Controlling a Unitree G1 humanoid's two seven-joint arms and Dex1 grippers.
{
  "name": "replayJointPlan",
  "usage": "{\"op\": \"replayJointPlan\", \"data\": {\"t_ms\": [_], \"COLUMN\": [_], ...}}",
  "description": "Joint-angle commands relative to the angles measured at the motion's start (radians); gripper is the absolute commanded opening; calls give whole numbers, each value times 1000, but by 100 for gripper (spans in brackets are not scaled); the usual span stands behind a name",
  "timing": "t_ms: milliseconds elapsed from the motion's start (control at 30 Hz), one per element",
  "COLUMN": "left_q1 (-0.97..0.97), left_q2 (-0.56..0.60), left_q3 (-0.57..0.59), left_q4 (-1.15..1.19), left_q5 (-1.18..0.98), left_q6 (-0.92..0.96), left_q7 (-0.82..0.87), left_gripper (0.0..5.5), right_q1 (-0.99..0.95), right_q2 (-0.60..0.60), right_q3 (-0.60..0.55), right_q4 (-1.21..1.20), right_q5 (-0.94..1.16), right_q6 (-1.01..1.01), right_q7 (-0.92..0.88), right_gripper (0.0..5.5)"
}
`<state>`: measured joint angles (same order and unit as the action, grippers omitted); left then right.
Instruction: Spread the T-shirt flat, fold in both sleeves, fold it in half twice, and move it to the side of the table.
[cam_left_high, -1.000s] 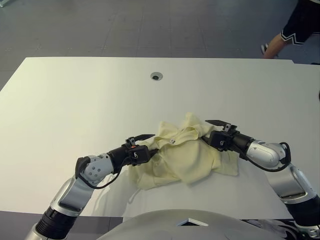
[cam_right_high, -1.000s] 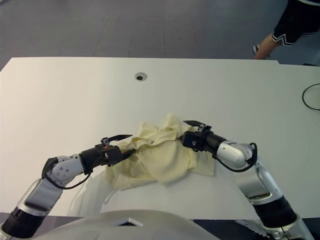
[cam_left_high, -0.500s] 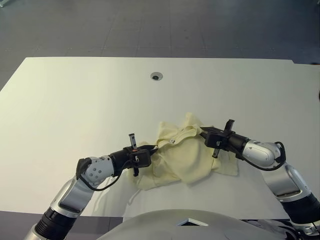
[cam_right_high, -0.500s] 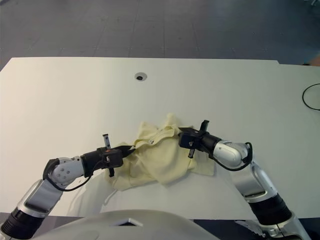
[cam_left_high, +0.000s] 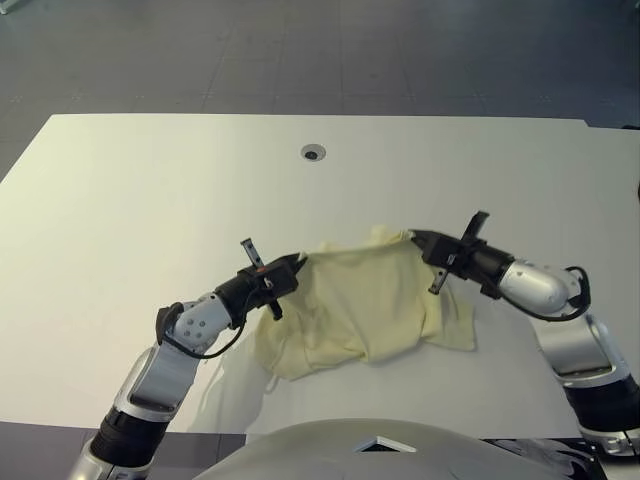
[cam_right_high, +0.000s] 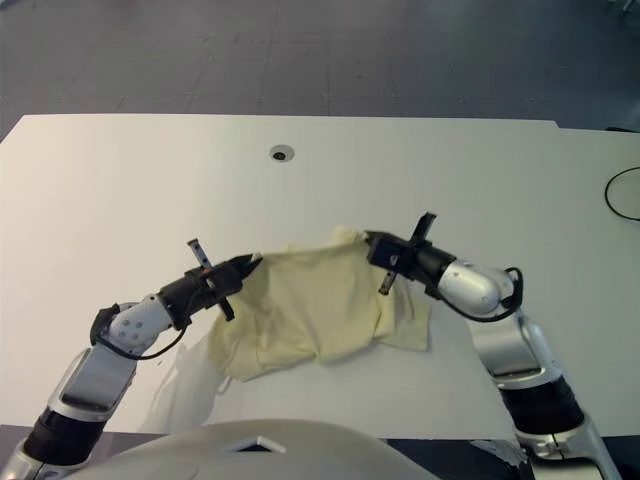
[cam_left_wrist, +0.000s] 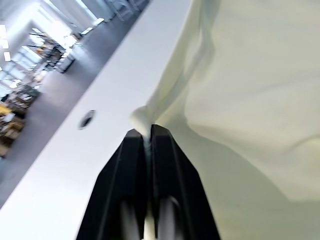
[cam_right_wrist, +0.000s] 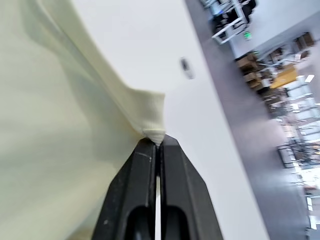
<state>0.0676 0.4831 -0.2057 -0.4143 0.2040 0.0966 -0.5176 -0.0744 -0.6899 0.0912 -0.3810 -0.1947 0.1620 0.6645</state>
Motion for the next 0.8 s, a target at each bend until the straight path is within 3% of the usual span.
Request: {"op": "replayJointPlan", "data": {"t_ms": [33, 300, 800], "left_q1": [-137, -372, -731], "left_q2": [-70, -199, -176], "left_q3": [42, 85, 164], "left_q4": [61, 216, 490], "left_q5": [-5, -9, 7], "left_q6": [25, -41, -174], "left_q7": [83, 246, 344], "left_gripper": [0, 0, 0], "right_q1": [-87, -291, -608], "right_q2": [12, 20, 17], "right_q3": [-55, -138, -120], "right_q4": [19, 58, 295], "right_q5": [39, 177, 122], "right_q6": [40, 157, 79], "right_q7": [-16, 2, -100], "right_gripper": [3, 3, 3]}}
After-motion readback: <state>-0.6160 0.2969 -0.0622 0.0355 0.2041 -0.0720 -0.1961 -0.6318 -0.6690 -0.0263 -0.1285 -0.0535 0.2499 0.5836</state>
